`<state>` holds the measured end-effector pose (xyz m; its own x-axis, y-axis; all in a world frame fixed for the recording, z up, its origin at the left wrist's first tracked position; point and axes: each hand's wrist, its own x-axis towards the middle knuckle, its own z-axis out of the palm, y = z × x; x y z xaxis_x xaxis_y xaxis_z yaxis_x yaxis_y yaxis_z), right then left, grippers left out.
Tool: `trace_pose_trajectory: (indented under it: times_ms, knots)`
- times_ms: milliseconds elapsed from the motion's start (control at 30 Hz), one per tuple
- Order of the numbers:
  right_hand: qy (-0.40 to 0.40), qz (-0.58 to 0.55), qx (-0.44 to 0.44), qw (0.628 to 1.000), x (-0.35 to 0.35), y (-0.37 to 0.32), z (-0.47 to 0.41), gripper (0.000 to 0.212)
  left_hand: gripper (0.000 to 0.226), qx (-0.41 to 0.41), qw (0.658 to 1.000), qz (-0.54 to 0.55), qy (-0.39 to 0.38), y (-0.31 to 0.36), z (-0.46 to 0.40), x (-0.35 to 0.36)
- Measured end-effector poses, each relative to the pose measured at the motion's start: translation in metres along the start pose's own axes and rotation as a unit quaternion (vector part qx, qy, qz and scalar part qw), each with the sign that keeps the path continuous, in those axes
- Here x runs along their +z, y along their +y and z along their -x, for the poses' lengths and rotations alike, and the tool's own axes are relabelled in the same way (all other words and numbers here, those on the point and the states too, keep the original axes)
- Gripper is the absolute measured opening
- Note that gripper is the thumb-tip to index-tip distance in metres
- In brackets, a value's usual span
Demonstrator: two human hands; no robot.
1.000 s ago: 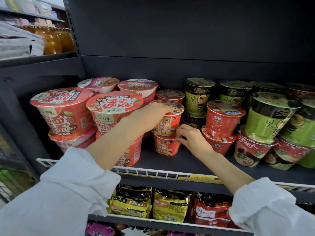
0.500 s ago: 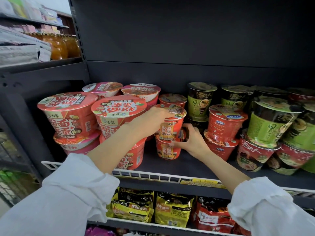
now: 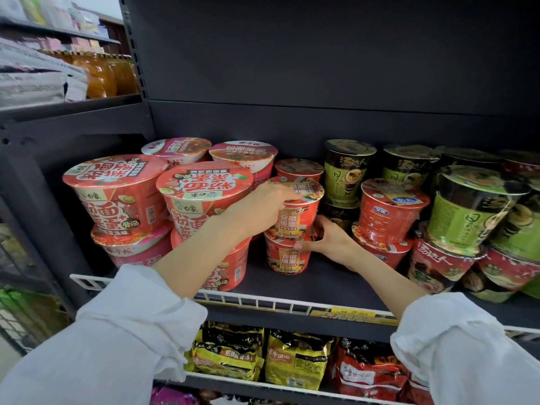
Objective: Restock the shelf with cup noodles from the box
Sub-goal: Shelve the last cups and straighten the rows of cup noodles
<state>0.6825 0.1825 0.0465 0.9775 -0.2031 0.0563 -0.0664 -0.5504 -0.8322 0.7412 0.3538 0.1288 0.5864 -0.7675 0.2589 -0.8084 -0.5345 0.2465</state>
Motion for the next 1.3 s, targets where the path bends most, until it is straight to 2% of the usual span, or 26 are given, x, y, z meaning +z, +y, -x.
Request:
trace_pose_trajectory:
  times_ms: [67,167,333,500,600,667,733,800,867,933,1033,1167,1300]
  knots:
    - [-0.009,-0.009,0.003,1.000,0.000,-0.002,0.002,0.079,0.048,-0.005,1.000,-0.020,-0.006,0.003,0.000,-0.001]
    - [-0.019,-0.020,0.007,1.000,0.001,-0.003,0.004,0.078,0.053,0.013,0.999,-0.033,-0.017,0.004,0.002,-0.006]
    - [-0.018,-0.029,0.010,0.999,0.002,-0.003,0.005,0.077,0.052,0.014,0.999,-0.044,-0.024,0.009,0.004,-0.010]
    - [0.010,0.042,0.018,0.999,-0.006,-0.010,0.014,0.074,0.046,0.015,0.999,-0.052,0.000,0.023,0.007,-0.011]
    - [0.078,0.139,0.001,0.987,-0.026,-0.016,0.027,0.051,0.038,0.046,0.994,-0.066,0.079,0.038,0.006,-0.003]
    - [0.158,0.228,-0.054,0.959,-0.046,-0.021,0.039,0.031,0.030,0.080,0.986,-0.055,0.134,0.050,0.000,0.005]
    - [0.230,0.272,-0.105,0.928,-0.066,-0.027,0.053,0.024,0.029,0.109,0.982,-0.034,0.152,0.062,-0.006,0.016]
    - [0.263,0.296,-0.137,0.908,-0.082,-0.032,0.062,0.024,0.030,0.115,0.984,-0.018,0.133,0.073,-0.011,0.031]
    - [0.250,0.340,-0.132,0.897,-0.096,-0.033,0.067,0.029,0.031,0.103,0.991,-0.025,0.083,0.082,-0.019,0.051]
    - [0.197,0.401,-0.108,0.888,-0.105,-0.031,0.067,0.039,0.034,0.102,0.993,-0.053,0.010,0.087,-0.030,0.074]
    - [0.142,0.502,-0.075,0.850,-0.112,-0.026,0.064,0.050,0.039,0.128,0.986,-0.082,-0.071,0.087,-0.044,0.095]
    - [0.127,0.511,-0.041,0.849,-0.115,-0.024,0.058,0.048,0.038,0.135,0.983,-0.103,-0.066,0.082,-0.048,0.103]
    - [0.114,0.488,-0.065,0.863,-0.113,-0.032,0.061,0.039,0.030,0.167,0.964,-0.208,-0.002,0.080,-0.042,0.105]
